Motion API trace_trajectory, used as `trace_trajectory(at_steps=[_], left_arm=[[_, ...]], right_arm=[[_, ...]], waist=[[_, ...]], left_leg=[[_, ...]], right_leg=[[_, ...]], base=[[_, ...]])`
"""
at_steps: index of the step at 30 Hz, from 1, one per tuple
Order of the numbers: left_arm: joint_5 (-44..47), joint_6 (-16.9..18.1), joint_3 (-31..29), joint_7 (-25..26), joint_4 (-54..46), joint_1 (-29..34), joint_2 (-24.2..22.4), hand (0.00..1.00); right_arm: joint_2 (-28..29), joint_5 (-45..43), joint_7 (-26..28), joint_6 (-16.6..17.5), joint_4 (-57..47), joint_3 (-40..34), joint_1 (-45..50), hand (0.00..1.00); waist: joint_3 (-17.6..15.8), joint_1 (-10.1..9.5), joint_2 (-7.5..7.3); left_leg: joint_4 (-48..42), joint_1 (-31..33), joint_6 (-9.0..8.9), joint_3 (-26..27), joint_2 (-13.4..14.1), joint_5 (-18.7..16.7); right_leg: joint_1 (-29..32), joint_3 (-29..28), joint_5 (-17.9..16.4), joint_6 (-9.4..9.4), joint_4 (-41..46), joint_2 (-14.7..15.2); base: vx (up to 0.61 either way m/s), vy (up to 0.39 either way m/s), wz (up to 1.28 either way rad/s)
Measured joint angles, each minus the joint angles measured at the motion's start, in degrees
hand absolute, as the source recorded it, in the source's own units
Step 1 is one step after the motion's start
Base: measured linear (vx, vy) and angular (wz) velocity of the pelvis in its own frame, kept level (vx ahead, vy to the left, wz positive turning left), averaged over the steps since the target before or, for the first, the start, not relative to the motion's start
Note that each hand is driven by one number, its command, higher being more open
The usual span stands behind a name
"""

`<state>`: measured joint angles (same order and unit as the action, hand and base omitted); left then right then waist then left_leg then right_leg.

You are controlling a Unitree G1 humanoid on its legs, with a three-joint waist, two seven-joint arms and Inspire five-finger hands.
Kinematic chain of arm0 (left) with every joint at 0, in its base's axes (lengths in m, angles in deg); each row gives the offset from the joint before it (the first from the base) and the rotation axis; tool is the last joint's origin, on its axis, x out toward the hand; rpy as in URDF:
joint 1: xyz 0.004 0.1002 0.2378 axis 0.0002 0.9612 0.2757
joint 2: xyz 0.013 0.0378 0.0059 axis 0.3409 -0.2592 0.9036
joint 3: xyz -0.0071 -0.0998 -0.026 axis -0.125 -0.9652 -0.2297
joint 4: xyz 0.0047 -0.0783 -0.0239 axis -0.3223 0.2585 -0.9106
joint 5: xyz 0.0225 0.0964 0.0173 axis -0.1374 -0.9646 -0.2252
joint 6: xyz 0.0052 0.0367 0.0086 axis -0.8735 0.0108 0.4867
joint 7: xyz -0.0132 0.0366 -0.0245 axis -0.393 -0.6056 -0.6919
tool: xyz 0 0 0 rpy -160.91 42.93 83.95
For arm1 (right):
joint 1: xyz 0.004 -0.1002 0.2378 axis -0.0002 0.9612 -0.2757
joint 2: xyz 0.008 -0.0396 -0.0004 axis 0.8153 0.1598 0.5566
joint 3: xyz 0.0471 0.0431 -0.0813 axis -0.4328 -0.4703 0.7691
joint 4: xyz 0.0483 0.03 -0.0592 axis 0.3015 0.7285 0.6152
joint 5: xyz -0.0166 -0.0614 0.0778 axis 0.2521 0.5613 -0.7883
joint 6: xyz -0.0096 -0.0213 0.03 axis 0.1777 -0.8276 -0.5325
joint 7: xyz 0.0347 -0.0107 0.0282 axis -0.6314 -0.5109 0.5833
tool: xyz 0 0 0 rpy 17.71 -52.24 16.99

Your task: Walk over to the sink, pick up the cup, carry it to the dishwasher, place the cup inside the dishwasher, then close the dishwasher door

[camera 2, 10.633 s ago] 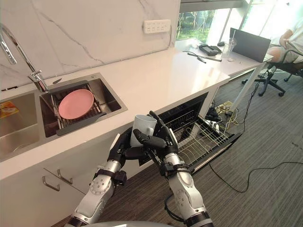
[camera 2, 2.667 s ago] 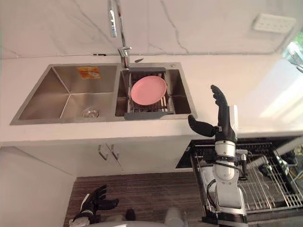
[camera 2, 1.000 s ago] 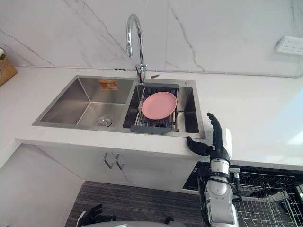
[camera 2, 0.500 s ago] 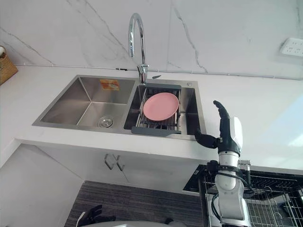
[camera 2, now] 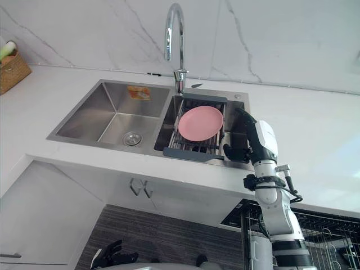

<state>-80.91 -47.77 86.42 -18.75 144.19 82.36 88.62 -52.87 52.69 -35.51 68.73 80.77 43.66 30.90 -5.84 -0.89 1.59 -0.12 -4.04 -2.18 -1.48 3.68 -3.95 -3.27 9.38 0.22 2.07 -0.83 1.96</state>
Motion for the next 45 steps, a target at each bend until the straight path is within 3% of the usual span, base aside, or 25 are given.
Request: trace_trajectory(at_steps=[8, 23, 45], left_arm=[[0.0, 0.7, 0.06, 0.02, -0.82, -0.03, 0.33, 0.9], [0.02, 1.81, 0.53, 0.05, -1.15, -0.14, 0.24, 0.9], [0.03, 2.05, 0.67, 0.36, -2.82, -0.17, -0.07, 0.9]], right_arm=[[-5.2, 2.79, 0.07, 0.3, 6.29, 6.31, -8.12, 0.9], [-13.43, 11.24, 1.28, 2.67, 13.28, 15.21, -14.12, 0.9], [-13.5, 19.03, 0.66, 1.11, 20.16, 17.51, -18.09, 0.9]], waist=[[-0.94, -0.35, -0.28], [-1.85, -0.61, -0.35], [-3.65, -1.42, -0.17]], left_leg=[[-0.13, 0.57, 0.07, -1.13, -0.39, -0.04], [-0.51, 1.52, 0.63, -2.57, -1.45, 0.32], [-0.25, 2.5, 0.91, -3.82, -1.98, 1.01]], right_leg=[[0.53, 0.95, -0.3, 0.42, 0.95, 0.53], [1.08, 2.07, -1.12, 0.63, 1.85, 1.59], [1.35, 3.51, -1.09, 0.7, 1.8, 2.11]], base=[[0.01, 0.014, 0.07], [-0.02, 0.007, 0.04], [-0.01, 0.001, 0.03]])
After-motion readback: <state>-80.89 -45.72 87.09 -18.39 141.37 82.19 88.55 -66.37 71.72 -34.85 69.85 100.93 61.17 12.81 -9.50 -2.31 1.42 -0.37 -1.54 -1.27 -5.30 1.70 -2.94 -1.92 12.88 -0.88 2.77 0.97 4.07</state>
